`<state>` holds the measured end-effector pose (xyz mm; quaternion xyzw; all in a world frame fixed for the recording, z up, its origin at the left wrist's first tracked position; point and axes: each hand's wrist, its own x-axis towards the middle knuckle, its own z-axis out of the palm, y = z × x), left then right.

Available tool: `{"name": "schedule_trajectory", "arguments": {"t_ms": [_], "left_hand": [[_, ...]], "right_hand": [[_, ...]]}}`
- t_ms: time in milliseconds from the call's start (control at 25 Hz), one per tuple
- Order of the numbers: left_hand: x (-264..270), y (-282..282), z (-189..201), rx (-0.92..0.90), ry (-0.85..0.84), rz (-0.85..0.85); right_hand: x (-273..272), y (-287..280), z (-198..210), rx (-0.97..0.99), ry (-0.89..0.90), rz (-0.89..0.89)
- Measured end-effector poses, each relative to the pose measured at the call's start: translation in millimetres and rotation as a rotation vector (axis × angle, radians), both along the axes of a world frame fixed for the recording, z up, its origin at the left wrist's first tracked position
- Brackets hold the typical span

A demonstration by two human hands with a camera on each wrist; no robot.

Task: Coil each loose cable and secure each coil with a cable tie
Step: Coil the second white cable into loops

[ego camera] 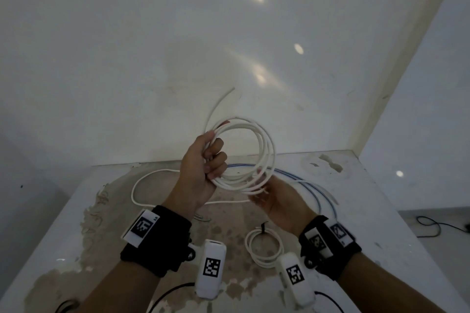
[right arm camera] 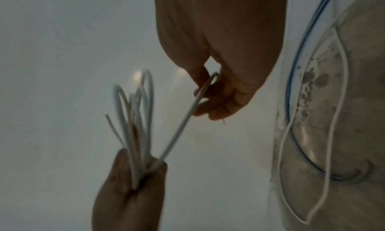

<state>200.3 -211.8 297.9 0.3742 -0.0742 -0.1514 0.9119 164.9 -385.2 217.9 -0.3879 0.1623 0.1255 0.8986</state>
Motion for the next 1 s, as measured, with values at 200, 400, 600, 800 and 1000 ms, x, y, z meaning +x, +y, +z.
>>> {"name": "schedule_trajectory", "arguments": {"t_ms": [200,400,600,800,1000], "left_hand": [[-2,15,-8,0.181,0.105,-0.020],[-9,7,-8,0.279,0.093,-0.093],[-9,-1,-9,0.269,0.035,-0.036],[-10,-3,-9,0.450,-0.088,-0.017],[-9,-9,-2,0.734,-0.322,0.224]], "right_hand": [[14,-35,40,-0.224,-0.253,-0.235],[3,-23,59,-0.973,-0.604,-0.118],[-1,-9,69,-0.734,-0.629,-0.118],[6,-9,99,-0.772,-0.663,-0.230],[9,-13,110,-0.929,-0.670,-0.130]]}}
